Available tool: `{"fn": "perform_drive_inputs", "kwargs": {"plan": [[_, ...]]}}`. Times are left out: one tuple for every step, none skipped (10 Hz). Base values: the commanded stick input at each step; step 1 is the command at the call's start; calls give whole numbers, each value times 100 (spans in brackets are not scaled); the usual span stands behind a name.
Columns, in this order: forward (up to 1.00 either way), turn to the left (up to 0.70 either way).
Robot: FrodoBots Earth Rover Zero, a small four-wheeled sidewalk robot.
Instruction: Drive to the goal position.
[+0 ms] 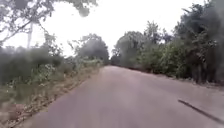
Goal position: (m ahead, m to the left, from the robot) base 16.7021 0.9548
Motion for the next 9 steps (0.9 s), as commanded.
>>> {"fn": "perform_drive_inputs", "kwargs": {"plan": [[100, 0], [100, 0], [100, 0], [100, 0], [100, 0], [100, 0], [100, 0], [100, 0], [100, 0]]}}
